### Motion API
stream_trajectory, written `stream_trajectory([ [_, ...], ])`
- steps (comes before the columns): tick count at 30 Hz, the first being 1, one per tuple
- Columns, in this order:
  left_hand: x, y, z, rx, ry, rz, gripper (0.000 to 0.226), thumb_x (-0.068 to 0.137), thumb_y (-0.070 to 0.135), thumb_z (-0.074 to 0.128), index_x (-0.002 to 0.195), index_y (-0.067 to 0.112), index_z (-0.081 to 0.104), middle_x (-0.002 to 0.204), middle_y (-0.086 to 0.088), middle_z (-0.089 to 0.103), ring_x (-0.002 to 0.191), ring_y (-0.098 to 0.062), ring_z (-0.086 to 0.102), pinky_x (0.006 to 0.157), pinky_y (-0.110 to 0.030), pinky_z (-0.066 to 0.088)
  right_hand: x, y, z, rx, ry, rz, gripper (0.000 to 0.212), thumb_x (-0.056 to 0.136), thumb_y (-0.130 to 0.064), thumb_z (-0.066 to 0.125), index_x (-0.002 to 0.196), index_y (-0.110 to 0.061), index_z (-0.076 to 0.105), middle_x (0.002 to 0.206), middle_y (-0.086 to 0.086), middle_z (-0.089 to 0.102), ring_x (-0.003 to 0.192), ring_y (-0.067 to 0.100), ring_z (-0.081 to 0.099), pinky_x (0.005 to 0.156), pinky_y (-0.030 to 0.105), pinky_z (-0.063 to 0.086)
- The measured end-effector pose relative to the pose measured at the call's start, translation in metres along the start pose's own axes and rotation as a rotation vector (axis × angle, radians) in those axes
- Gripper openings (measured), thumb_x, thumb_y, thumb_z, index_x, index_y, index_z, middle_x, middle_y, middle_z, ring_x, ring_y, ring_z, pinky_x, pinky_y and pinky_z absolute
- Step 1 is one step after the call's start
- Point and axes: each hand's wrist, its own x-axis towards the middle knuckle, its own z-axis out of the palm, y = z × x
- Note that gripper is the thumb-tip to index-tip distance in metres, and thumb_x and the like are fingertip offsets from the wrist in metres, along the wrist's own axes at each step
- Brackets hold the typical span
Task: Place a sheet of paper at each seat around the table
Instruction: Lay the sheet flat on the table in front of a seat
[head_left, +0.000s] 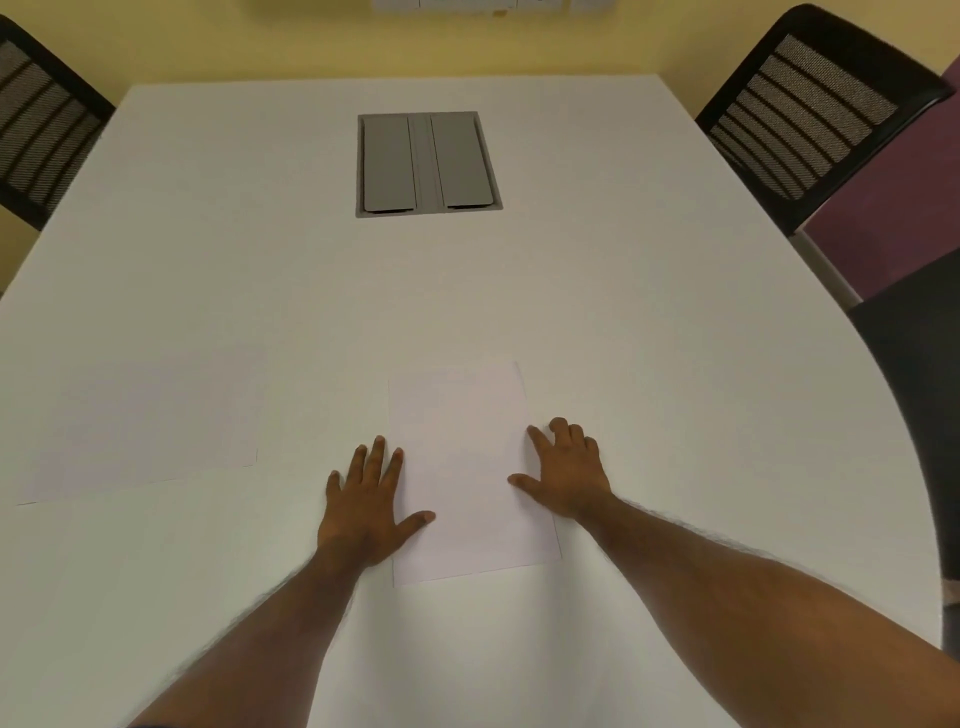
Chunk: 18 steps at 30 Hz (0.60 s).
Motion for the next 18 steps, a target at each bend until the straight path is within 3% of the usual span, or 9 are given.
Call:
stream_trajectory([
  [5, 0.000, 0.000, -0.001, -0.004, 0.003, -0.002, 0.116, 0.057, 0.091, -0.005, 0.153, 0.027, -0.011, 0.161, -0.001, -0.022, 0.150, -0.023, -0.014, 0.120, -0.051, 0.007, 0.003, -0.002, -0.001, 0.104, -0.015, 0.071, 0.079, 0.079, -0.064, 0.060, 0.142, -0.023, 0.036, 0.131, 0.008, 0.037, 0.121, 0.028, 0.037, 0.100, 0.040, 0.034],
  [9, 0.000, 0.001, -0.002, -0.007, 0.003, -0.008, 0.117, 0.056, 0.091, -0.005, 0.154, 0.027, -0.010, 0.162, -0.001, -0.022, 0.150, -0.023, -0.013, 0.119, -0.051, 0.008, 0.009, -0.018, -0.003, 0.426, -0.029, 0.278, 0.079, 0.074, -0.044, 0.077, 0.141, -0.023, 0.040, 0.134, 0.009, 0.037, 0.127, 0.030, 0.038, 0.102, 0.041, 0.037],
  [13, 0.001, 0.000, -0.002, -0.025, 0.009, -0.008, 0.119, 0.054, 0.092, -0.005, 0.154, 0.027, -0.008, 0.162, -0.001, -0.021, 0.151, -0.023, -0.012, 0.119, -0.052, 0.009, 0.021, -0.032, -0.007, 0.749, -0.024, 0.494, 0.073, 0.072, -0.037, 0.081, 0.134, -0.019, 0.048, 0.135, 0.009, 0.039, 0.129, 0.030, 0.039, 0.104, 0.042, 0.041],
  [18, 0.002, -0.001, 0.000, -0.028, 0.020, -0.004, 0.120, 0.054, 0.093, -0.006, 0.154, 0.027, -0.006, 0.163, -0.001, -0.019, 0.151, -0.023, -0.010, 0.119, -0.052, 0.011, 0.027, -0.030, -0.004, 0.878, 0.057, 0.530, 0.057, 0.070, -0.030, 0.082, 0.119, -0.016, 0.056, 0.124, 0.008, 0.052, 0.117, 0.030, 0.053, 0.098, 0.044, 0.047],
])
